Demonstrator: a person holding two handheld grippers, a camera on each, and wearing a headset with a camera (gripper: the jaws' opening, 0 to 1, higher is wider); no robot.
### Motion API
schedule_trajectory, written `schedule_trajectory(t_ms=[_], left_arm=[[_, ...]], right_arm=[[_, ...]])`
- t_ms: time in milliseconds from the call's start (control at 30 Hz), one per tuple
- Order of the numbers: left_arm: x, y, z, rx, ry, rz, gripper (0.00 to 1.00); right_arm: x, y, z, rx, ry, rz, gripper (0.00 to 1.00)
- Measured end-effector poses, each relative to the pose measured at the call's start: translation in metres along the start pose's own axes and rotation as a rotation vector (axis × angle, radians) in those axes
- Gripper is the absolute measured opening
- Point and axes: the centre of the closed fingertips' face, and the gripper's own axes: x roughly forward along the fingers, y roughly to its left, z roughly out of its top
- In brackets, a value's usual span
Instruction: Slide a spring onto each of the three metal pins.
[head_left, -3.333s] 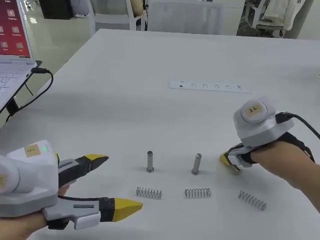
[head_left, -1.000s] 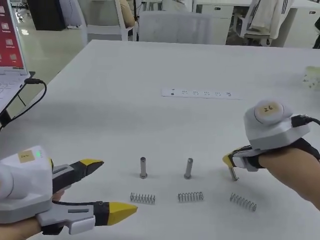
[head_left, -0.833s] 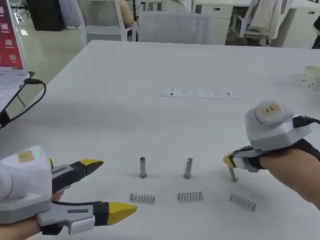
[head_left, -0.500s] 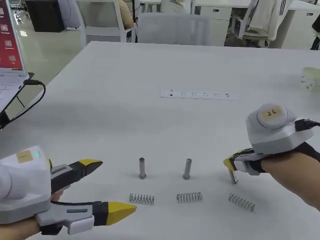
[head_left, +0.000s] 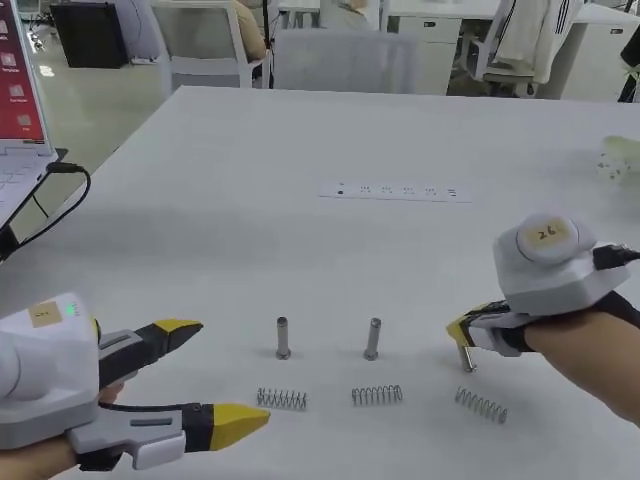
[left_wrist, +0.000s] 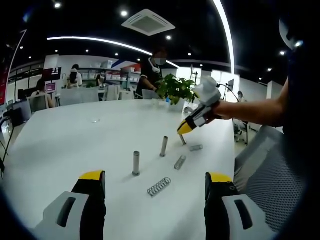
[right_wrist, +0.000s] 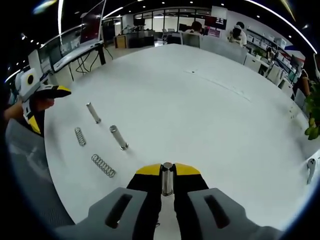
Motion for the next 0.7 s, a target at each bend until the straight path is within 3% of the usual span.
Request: schedule_trajectory(t_ms=[700], left_arm=[[-0.0014,-0.0029,0.0004,0.006,0.005,-0.004,0.77]], right_arm=[[-0.0077,0.0022,-0.0023,-0.01,-0.024,0.004,0.05]])
